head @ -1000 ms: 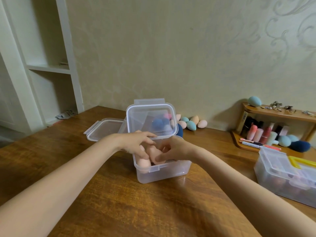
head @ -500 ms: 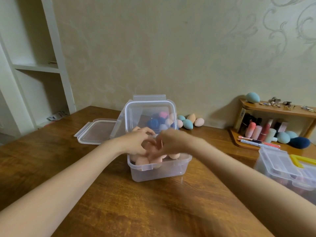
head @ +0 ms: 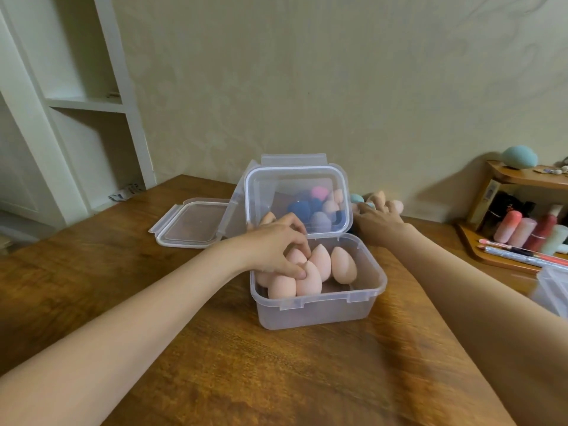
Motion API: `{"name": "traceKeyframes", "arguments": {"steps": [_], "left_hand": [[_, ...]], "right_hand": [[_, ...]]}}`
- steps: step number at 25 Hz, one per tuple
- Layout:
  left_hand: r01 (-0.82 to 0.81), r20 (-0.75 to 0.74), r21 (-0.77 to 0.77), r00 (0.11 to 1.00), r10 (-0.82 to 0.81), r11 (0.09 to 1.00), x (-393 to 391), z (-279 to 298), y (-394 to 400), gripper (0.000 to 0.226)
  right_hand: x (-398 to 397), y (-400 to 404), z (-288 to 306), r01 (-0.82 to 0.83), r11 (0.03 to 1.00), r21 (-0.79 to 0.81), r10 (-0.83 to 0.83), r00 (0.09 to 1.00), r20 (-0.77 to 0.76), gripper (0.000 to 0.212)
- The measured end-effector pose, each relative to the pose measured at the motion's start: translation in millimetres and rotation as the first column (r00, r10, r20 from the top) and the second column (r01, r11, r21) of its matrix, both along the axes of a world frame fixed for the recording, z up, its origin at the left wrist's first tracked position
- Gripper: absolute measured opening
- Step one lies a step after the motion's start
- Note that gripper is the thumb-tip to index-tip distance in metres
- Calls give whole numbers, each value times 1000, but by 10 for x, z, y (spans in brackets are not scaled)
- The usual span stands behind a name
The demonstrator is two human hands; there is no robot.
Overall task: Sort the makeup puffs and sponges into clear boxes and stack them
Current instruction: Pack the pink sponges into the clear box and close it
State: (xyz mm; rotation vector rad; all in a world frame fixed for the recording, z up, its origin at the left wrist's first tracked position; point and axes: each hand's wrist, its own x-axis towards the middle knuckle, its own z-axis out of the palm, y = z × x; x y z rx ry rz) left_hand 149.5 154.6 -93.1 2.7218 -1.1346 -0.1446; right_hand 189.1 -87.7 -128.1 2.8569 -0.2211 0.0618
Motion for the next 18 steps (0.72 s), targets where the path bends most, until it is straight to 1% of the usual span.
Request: {"name": "traceKeyframes", "arguments": {"steps": [2, 4, 5, 6, 7, 8, 9, 10, 11, 12, 14, 16, 17, 18], "left_hand": [[-9, 6, 22, 1000, 9, 1000, 13, -2, -6, 35], [-18, 6, 27, 1000, 18, 999, 0, -4, -16, 34], [-22, 4, 24, 1000, 22, 999, -11, -6, -18, 34], [-26, 5, 21, 1000, 26, 999, -21, -7, -17, 34], [-30, 5, 18, 1000, 30, 999, -30, -6, -14, 34], [-36, 1, 12, 999, 36, 999, -42, -7, -10, 34], [-41, -3, 8, 999, 41, 999, -57, -6, -9, 34], [-45, -6, 9, 999, 45, 999, -68, -1, -12, 34], [-48, -8, 14, 999, 48, 999, -76, 4, -10, 34], [-50, -10, 18, 999, 50, 999, -96, 16, -7, 35], [-57, -19, 22, 998, 57, 998, -125, 37, 3, 36], [-61, -30, 16, 998, 61, 998, -162, 55, 12, 40], [-60, -36, 12, 998, 60, 998, -190, 65, 17, 46], [-58, -43, 8, 997, 59, 998, -214, 72, 23, 52]], "right_hand": [[15, 11, -24, -11, 1000, 23, 11, 1000, 11, 48], [-46, 57, -9, -22, 989, 149, 16, 999, 43, 46], [-99, 80, 22, -20, 974, 225, -2, 995, 97, 45], [-165, 97, 75, -16, 955, 296, -41, 981, 187, 43], [-241, 108, 156, -21, 930, 367, -97, 948, 302, 41], [-338, 111, 261, -51, 888, 456, -161, 896, 413, 38], [-469, 125, 381, -113, 820, 561, -225, 838, 497, 38], [-616, 165, 509, -196, 729, 656, -274, 794, 542, 37], [-754, 218, 607, -252, 644, 723, -292, 792, 536, 35], [-914, 308, 690, -254, 609, 752, -258, 832, 490, 33], [-1162, 513, 743, -218, 575, 789, -119, 932, 343, 31], [-1331, 702, 742, -188, 476, 859, -2, 977, 215, 27], [-1378, 775, 729, -169, 490, 855, 46, 985, 168, 25], [-1392, 830, 710, -157, 577, 802, 86, 988, 131, 23]]}}
